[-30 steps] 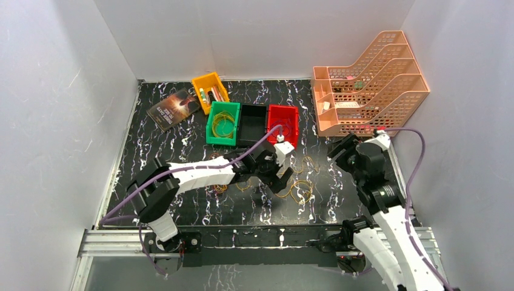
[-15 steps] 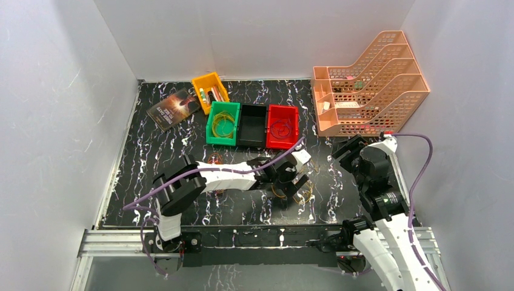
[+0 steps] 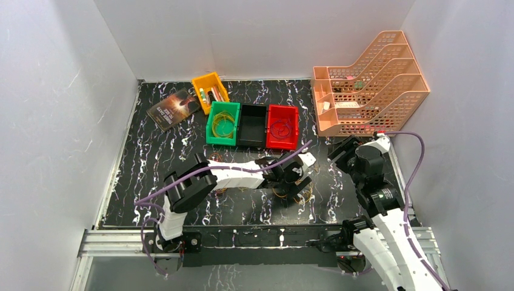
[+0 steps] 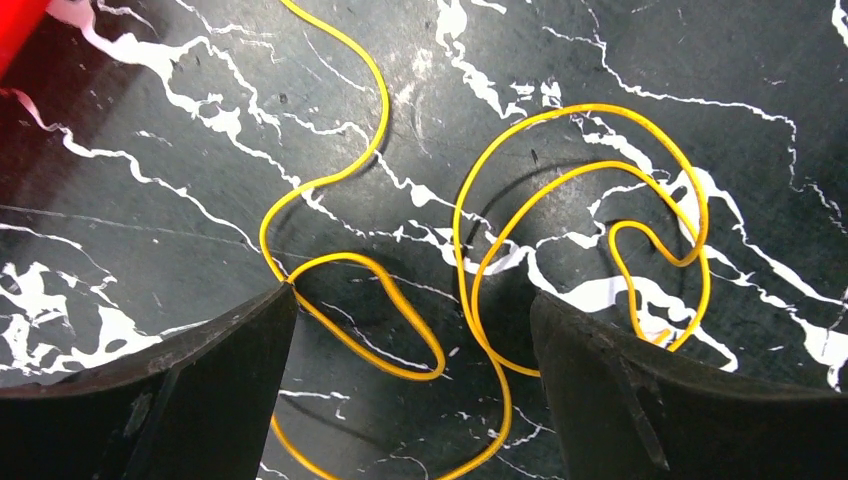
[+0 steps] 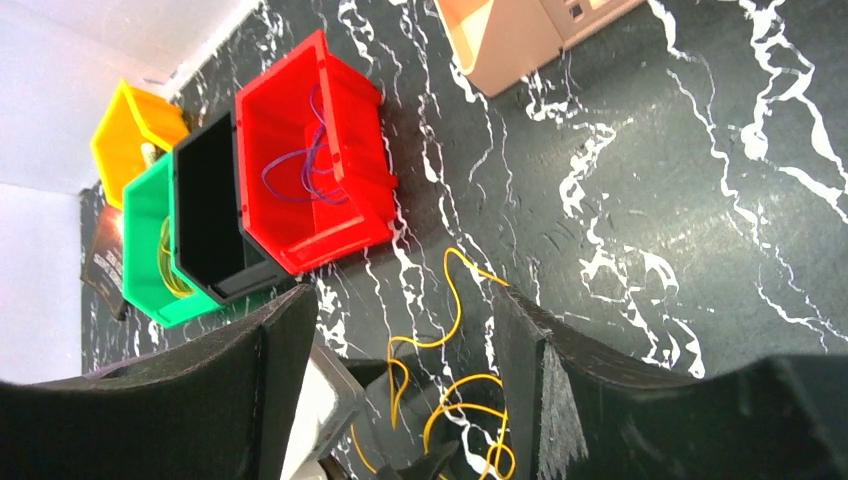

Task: Untangle the cables

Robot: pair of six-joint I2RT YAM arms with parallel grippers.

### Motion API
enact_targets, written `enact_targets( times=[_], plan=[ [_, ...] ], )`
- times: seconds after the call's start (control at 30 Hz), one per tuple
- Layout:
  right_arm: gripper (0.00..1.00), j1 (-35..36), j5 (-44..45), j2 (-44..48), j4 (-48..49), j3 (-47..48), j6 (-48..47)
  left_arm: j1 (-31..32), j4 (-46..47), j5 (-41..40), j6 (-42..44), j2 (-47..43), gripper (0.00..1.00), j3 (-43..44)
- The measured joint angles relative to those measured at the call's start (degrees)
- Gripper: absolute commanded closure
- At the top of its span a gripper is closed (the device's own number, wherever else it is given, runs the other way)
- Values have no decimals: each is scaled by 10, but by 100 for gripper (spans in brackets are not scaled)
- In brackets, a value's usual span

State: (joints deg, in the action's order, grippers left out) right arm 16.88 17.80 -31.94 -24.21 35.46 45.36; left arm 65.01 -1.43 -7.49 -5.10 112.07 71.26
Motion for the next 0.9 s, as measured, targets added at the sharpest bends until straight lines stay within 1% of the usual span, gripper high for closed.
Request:
enact_targets(
  times=[0.1, 0.23, 0.3, 0.47, 0.53, 0.57, 0.77, 0.8, 0.83, 0.9],
  plan=[
    [27, 0, -12, -12, 5, -9, 2, 1, -12, 0, 3, 9, 18, 14],
    [27, 0, -19, -23, 10, -14, 6, 3, -25, -2, 2, 10, 27, 18],
    [27, 0, -22, -23, 14, -15, 8, 4, -27, 0, 2, 10, 34, 18],
    [28, 0, -30, -24, 21, -15, 10, 5, -32, 7, -8, 10, 60, 18],
    [28, 0, -31, -27, 21, -15, 9, 5, -34, 9, -15, 10, 68, 18],
    [28, 0, -31, -28, 21, -15, 9, 5, -34, 9, -18, 10, 69, 18],
    [28, 0, -35, -41, 21, -10, 6, 5, -51, 2, -22, 10, 95, 25],
    [28, 0, -35, -42, 22, -10, 5, 5, -57, -1, -19, 10, 99, 27],
    [28, 0, -36, -42, 21, -10, 5, 5, -66, -5, -15, 10, 100, 30],
    [28, 0, -37, -42, 21, -10, 5, 5, -74, -12, -11, 10, 100, 33]
  ],
)
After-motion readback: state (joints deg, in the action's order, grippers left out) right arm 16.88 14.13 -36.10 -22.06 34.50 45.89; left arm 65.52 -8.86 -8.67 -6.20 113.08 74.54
